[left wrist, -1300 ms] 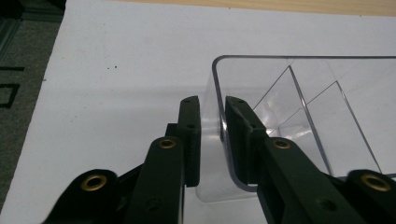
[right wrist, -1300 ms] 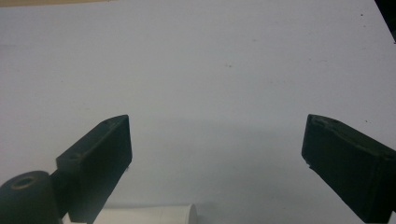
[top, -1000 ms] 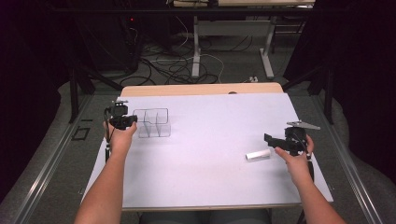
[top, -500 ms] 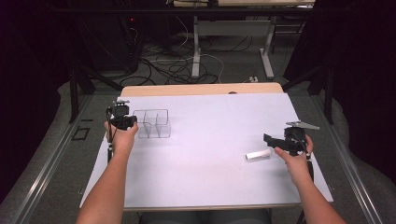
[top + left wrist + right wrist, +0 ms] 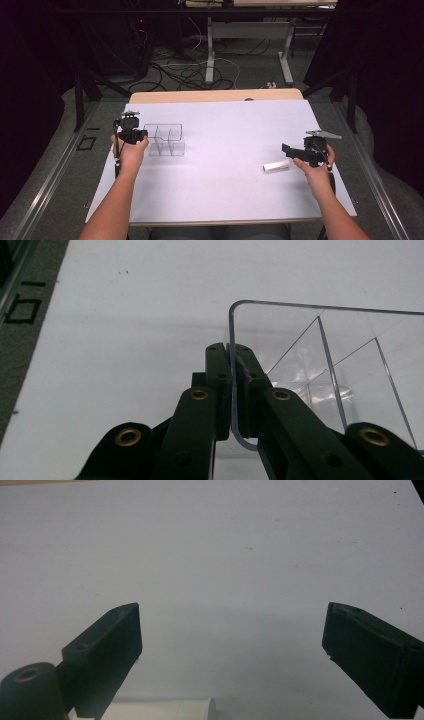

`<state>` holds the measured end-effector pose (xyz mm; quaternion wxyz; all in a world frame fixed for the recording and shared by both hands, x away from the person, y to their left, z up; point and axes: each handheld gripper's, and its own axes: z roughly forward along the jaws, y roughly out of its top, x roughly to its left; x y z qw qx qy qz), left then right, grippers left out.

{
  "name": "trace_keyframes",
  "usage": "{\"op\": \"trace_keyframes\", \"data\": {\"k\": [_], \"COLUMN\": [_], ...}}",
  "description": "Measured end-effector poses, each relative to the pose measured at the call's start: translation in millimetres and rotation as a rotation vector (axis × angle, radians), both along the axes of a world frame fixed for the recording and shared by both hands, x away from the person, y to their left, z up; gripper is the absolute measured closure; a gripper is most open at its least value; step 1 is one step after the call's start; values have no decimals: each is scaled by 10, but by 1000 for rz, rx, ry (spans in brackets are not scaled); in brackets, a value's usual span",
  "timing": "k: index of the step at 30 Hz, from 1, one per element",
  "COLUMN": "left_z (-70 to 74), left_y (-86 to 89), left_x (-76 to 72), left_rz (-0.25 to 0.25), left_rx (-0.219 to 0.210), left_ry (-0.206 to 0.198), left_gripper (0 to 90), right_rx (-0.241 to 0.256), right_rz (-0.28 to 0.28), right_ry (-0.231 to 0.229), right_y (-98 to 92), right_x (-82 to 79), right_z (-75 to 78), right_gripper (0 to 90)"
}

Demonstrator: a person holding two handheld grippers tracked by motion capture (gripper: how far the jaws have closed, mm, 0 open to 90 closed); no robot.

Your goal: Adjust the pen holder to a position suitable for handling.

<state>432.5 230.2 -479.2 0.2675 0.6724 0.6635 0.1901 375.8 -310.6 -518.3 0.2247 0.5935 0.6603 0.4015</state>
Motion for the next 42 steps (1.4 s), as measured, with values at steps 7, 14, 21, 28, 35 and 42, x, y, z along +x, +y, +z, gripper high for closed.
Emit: {"op": "trace_keyframes", "data": {"k": [7,14,21,28,35,42], "left_z": [-11,-11,-4,-38,-2,125], "left_y": [-30,-91,-120,-81,-18,54], "left_x": [-171,-329,-429,-508,-554,-636], "left_rz": [6,-3,1,8,-12,-22], "left_rx": [-31,-29,-50,-108,-150,-156], "left_ry": [0,-4,6,-6,-46,-119], "left_gripper": [879,877,869,846,809,781], "right_rx": [-3,-6,-8,-5,-5,-5], "right_rz": [2,5,6,7,9,9], "right_ry": [-4,-3,-3,-5,-7,-1], "right_y": [-2,4,12,5,9,14], "right_x": [0,-2,-2,-4,-4,4], "right_z": [-1,0,-1,1,4,-4], "right_gripper": [85,85,85,85,86,85]}}
